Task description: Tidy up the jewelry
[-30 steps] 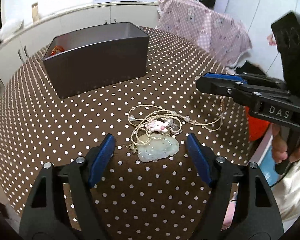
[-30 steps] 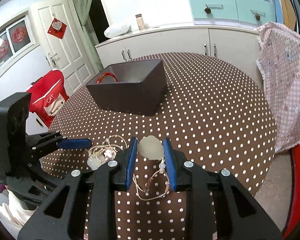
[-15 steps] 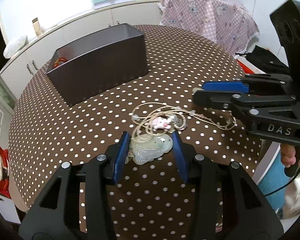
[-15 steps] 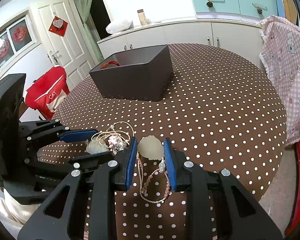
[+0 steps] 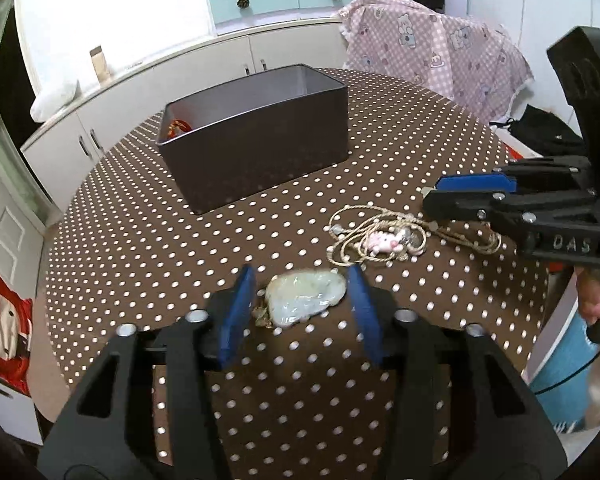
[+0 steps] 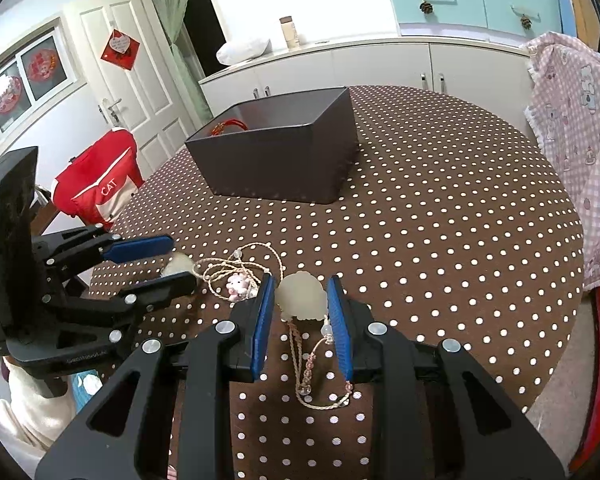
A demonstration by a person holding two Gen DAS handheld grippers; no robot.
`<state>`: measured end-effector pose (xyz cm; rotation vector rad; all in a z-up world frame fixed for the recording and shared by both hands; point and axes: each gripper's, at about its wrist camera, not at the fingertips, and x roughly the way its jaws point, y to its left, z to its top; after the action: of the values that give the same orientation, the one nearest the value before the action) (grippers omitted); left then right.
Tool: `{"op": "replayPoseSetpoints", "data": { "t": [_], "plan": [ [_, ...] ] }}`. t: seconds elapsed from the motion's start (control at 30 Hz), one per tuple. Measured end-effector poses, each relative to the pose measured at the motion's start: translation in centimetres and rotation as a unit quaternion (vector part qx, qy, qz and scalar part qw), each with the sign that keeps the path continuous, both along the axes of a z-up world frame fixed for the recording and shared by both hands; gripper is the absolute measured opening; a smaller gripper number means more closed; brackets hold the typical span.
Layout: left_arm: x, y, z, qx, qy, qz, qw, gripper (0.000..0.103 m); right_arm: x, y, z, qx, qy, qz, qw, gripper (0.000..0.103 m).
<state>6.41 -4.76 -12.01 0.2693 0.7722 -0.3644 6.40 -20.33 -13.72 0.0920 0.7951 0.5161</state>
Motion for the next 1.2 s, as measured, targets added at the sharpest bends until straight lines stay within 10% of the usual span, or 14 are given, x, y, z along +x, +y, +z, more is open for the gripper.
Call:
{"op": "replayPoseSetpoints", "data": {
  "t": [0.37, 0.7, 1.2],
  "plan": [
    [-0.3, 1.1, 0.5, -0.080, 0.014, -0.041, 0.9958, 0.063, 0.2, 0.4, -0.3, -0.003, 0.006, 0.001, 1.000, 0.025],
    [1.4, 0.7, -1.3, -0.049, 0.039, -0.014, 0.9980, 0.044, 0.3, 0.3, -0.4, -0.004, 0.009, -0.001, 1.000, 0.025],
    [2.3, 1.5, -0.7, -0.083, 0.044, -0.019, 0.9954, 0.043, 0.4, 0.5, 0.1, -0.011, 0.005, -0.005, 1.000, 0.025]
  ]
}}
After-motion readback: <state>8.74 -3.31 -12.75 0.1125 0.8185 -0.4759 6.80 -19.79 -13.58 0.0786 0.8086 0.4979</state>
